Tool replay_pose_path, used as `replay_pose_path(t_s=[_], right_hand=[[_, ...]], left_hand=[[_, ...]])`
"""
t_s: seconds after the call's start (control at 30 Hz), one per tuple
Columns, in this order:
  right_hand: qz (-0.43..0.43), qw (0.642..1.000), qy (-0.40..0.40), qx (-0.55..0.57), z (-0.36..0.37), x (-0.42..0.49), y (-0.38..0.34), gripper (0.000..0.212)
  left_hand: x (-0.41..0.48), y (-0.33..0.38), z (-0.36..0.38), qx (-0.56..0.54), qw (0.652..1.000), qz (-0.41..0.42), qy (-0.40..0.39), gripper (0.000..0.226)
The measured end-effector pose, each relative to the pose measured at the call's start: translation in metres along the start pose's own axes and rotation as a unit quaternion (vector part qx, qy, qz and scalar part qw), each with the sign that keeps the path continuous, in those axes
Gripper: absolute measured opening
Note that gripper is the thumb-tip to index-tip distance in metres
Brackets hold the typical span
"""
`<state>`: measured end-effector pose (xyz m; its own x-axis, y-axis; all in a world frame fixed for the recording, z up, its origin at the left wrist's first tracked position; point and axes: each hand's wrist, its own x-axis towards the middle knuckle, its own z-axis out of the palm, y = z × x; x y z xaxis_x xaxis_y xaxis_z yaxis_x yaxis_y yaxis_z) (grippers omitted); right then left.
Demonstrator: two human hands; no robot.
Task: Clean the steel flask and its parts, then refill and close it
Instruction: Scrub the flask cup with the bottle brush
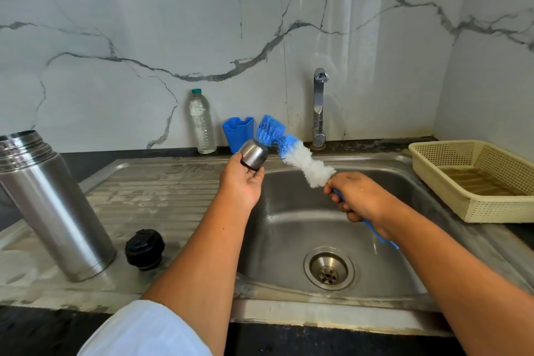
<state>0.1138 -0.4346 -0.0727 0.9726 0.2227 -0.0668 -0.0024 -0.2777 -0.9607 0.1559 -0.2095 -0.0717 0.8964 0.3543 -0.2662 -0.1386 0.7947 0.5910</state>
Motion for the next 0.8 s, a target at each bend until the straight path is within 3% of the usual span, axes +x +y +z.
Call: replay_pose_path(t_s=[0.17, 0.3, 0.5, 0.63, 0.8], right_hand=[[-0.009, 1.0, -0.005, -0.011, 0.003, 0.001, 0.0, 0.025], [-0.018, 0.999, -0.006, -0.039, 0.001, 0.004, 0.006, 0.03], [-0.041, 0.996, -0.036, -0.071, 0.002, 0.007, 0.01, 0.026], [-0.057, 0.988, -0.025, -0.139, 0.002, 0.008, 0.01, 0.025], [-0.069, 0.98, -0.026, -0.187, -0.004, 0.006, 0.01, 0.024]], left_hand=[[-0.003, 0.002, 0.0, 0.021, 0.999, 0.012, -0.032, 0.034], [0.0, 0.003, -0.001, 0.033, 0.998, 0.012, -0.05, 0.012], [0.001, 0.001, -0.001, 0.082, 0.994, 0.033, -0.059, 0.035], [0.0, -0.003, 0.0, 0.129, 0.989, 0.029, -0.065, 0.031], [0.007, 0.005, -0.001, 0.075, 0.995, 0.054, -0.039, 0.023]])
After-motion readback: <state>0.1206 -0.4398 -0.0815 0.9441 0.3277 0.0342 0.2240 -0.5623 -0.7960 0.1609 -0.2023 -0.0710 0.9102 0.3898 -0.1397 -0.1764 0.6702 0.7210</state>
